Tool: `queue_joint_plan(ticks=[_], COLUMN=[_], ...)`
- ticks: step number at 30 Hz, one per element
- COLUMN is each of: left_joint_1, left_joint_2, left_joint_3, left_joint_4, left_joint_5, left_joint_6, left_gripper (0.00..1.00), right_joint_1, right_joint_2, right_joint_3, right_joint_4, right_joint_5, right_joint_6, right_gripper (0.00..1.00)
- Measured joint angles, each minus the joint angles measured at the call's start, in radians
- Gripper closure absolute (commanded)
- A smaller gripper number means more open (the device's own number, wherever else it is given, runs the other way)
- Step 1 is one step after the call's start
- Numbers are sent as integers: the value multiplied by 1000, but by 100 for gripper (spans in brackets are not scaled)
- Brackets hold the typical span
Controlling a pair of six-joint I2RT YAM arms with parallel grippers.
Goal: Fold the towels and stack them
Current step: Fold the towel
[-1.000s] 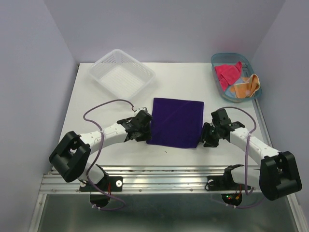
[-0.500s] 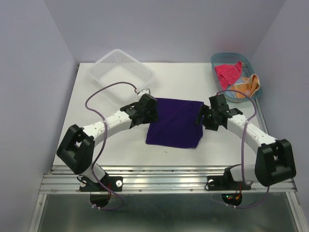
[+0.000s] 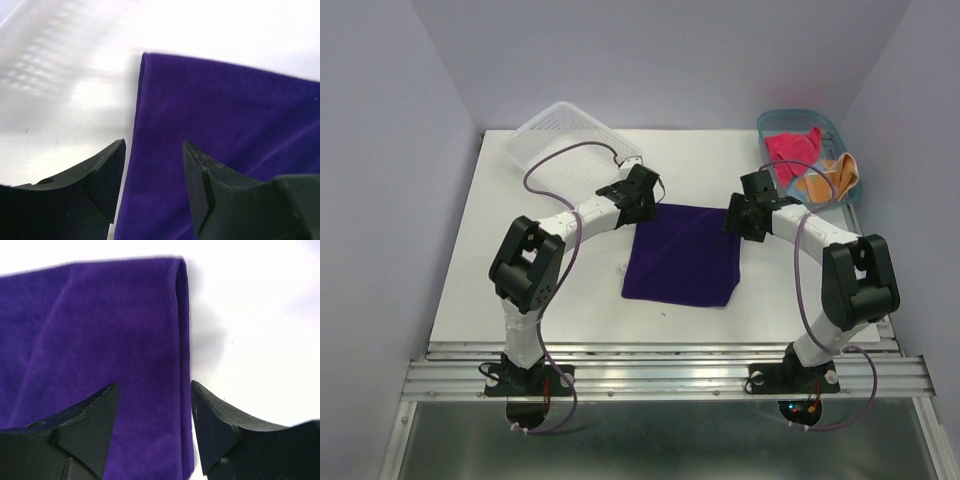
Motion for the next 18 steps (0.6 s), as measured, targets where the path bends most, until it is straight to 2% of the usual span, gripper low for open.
queue_joint_plan(ticks=[11,18], left_joint_1=[34,46], left_joint_2=[176,243], left_joint_3=[186,241], left_joint_4=[-30,-55], left_joint_5=[-45,-47], left_joint_6=[16,19], left_gripper=[43,46], right_joint_1=[-43,-64], right_joint_2=[167,231], right_joint_3=[158,204], right_joint_4=[39,40], right_joint_5=[31,29], right_joint_6=[-37,-72], right_gripper=[48,49])
